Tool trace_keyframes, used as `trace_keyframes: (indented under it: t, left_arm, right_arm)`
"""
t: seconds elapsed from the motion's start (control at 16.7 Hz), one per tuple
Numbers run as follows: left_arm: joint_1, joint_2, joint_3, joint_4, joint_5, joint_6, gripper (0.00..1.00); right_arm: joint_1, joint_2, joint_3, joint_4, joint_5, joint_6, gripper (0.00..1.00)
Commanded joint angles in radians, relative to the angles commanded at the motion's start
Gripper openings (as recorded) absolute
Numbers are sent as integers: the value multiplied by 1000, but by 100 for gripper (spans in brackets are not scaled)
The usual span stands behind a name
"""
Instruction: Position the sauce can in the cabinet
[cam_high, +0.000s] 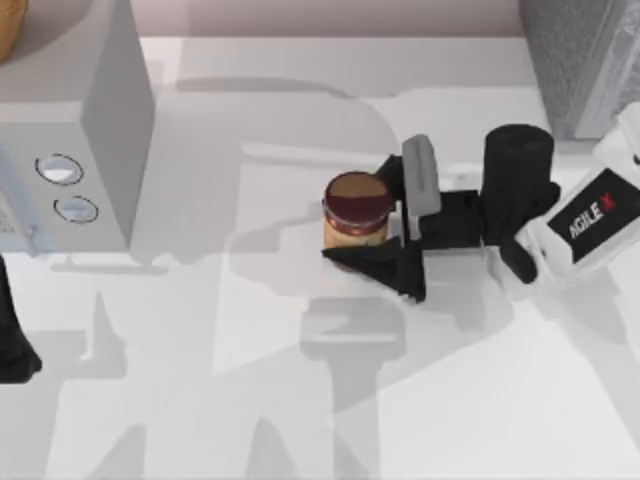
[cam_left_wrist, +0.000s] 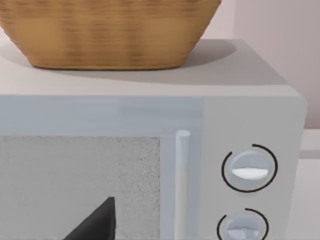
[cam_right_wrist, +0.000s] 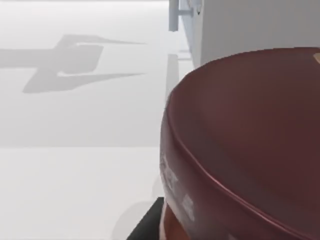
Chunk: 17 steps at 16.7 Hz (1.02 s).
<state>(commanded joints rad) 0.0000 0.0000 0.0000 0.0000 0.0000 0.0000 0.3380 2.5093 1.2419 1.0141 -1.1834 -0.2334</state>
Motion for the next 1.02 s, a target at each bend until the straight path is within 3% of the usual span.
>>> trace_keyframes:
  t: [0.12,0.18,0.72,1.02]
  left_arm:
    - [0,0,0,0,0,0,100]
    - [0,0,0,0,0,0,100]
    - [0,0,0,0,0,0,100]
    - [0,0,0,0,0,0,100]
  right_arm:
    - [0,0,0,0,0,0,2]
    - [0,0,0,0,0,0,0]
    - [-2,-4,0,-3,-1,1,0]
    - [0,-149,12,-151,-6,5,0]
